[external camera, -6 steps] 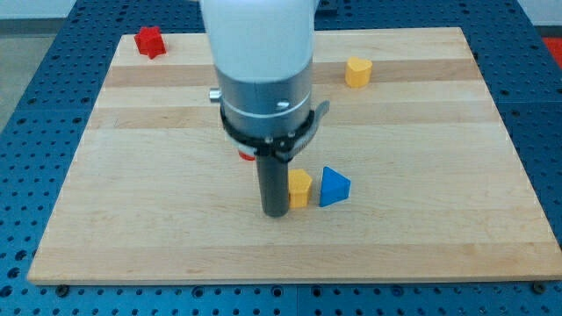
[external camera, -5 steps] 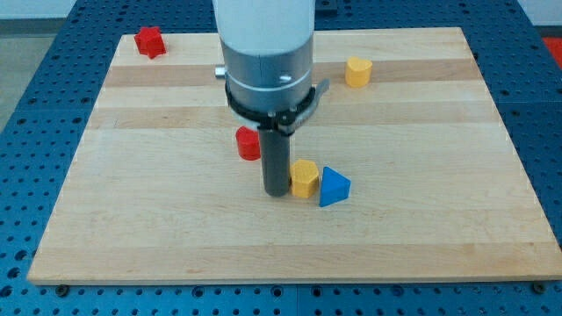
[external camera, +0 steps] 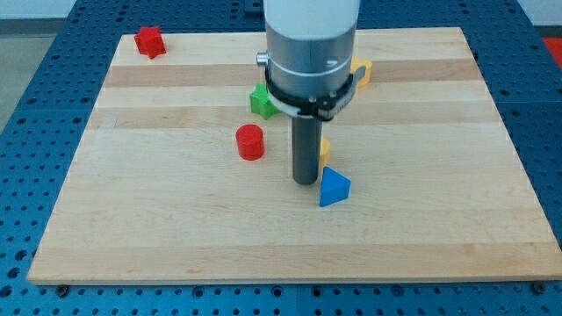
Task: Keep yellow hexagon bottom left to yellow heart
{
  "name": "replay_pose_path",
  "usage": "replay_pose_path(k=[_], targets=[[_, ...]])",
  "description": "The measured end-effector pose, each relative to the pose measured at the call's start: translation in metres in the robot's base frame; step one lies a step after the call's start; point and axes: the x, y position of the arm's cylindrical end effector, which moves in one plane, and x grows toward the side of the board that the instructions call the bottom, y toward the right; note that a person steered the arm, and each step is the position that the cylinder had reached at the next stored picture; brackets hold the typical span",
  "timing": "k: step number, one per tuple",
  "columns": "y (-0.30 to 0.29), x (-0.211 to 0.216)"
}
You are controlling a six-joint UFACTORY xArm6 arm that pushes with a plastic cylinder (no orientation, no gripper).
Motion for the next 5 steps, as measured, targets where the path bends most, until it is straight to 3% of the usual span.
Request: replay_pose_path(k=[3, 5], targets=[[0.012, -0.054], [0.065, -0.077]])
